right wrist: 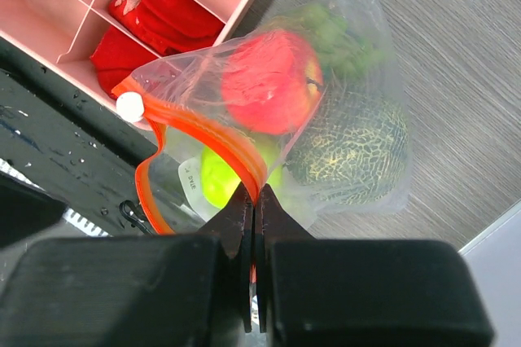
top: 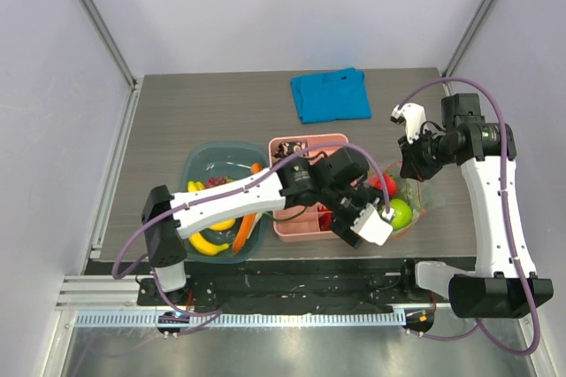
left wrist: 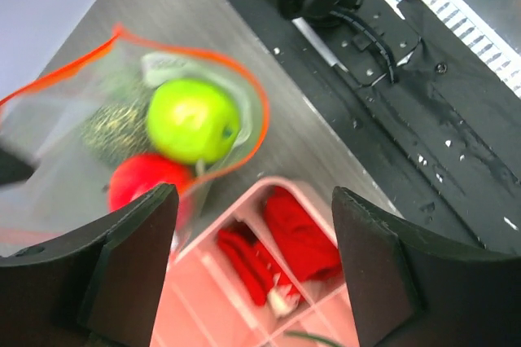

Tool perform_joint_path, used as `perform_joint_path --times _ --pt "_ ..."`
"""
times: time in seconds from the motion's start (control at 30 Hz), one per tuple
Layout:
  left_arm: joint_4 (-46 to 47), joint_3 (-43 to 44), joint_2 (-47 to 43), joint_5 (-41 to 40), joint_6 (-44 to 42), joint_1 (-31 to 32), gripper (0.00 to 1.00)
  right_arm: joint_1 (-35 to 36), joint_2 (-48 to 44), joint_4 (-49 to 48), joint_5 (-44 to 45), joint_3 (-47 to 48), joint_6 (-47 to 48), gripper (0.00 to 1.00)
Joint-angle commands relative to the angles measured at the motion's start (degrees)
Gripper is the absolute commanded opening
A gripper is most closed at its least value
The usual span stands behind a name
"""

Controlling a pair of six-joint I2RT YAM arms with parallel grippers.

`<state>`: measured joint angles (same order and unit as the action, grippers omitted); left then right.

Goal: Place the food in the zip-top bag and seal the zipper
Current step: Adjust the zipper food storage bag at the center of the board.

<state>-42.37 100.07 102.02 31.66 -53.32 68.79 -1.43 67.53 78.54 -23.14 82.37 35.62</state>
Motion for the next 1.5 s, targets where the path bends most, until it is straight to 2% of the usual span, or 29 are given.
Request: perform_joint_path --times 0.0,0.07,0.1,0.13,0.17,0.2,0.27,0.33,0.57,0.7,0.83,0.97,1.07,1.17,1.3,1.47 --pt "12.6 -2.8 1.0 -4.7 0.7 1.3 0.75 0.3 -1.6 2.9 -1.3 0.8 0.0 0.01" --pt "18.9 -6.2 -0.5 -7.8 7.4 0.0 0.68 0.3 -2.3 3.3 -1.1 0.6 0.6 0.01" --pt "27.0 -10.8 -1.8 -7.1 10.3 -1.3 0.66 0.3 -2.7 3.4 -1.0 0.3 1.4 0.01" --pt "31.2 -13.5 -3.2 -4.4 14.3 -2.6 0.66 0.3 -3.6 3.4 -1.0 0.2 1.6 0.01" --pt "36.8 -16.3 -6.2 -4.1 21.6 -4.9 0.68 0.3 -4.0 3.4 -1.6 0.5 1.7 0.01" --pt "45.3 -21.5 -7.7 -4.3 24.9 -5.7 0.69 0.3 -4.2 3.6 -2.2 1.1 1.8 0.01" --pt "51.7 -26.2 -10.9 -4.6 29.2 -6.7 0.73 0.3 -4.3 4.9 -3.8 3.7 2.2 0.01" --pt "55.5 -31.5 -15.1 -3.3 29.2 -7.0 0.75 0.3 -4.4 5.2 -5.1 5.0 3.7 0.01" --pt "57.9 -35.7 -14.2 -4.1 26.7 -10.2 0.75 0.3 -5.7 7.7 -6.2 9.7 8.9 0.01" --pt "59.2 -33.4 -11.0 -4.1 28.4 -12.0 0.74 0.3 -7.6 7.7 -6.1 10.0 10.3 0.01" --pt "60.7 -33.2 -8.9 -1.0 24.2 -12.1 0.73 0.3 -7.8 7.7 -6.7 10.0 11.0 0.01" --pt "63.8 -32.6 -6.1 -2.9 24.3 -11.8 0.70 0.3 -8.1 7.7 -7.8 9.8 12.4 0.01" --pt "65.1 -34.4 -7.4 -4.0 23.5 -11.9 0.69 0.3 -7.9 7.7 -7.2 9.8 12.8 0.01" --pt "65.4 -35.9 -9.9 -1.4 23.9 -11.8 0.70 0.3 -8.1 7.7 -7.7 9.4 12.9 0.01" --pt "63.0 -36.1 -12.3 -1.3 22.9 -9.9 0.70 0.3 -7.9 7.7 -7.5 8.5 12.6 0.01" --pt "49.4 -33.5 -16.1 -4.8 26.1 -11.6 0.70 0.3 -8.5 6.5 -6.7 5.1 9.0 0.01"
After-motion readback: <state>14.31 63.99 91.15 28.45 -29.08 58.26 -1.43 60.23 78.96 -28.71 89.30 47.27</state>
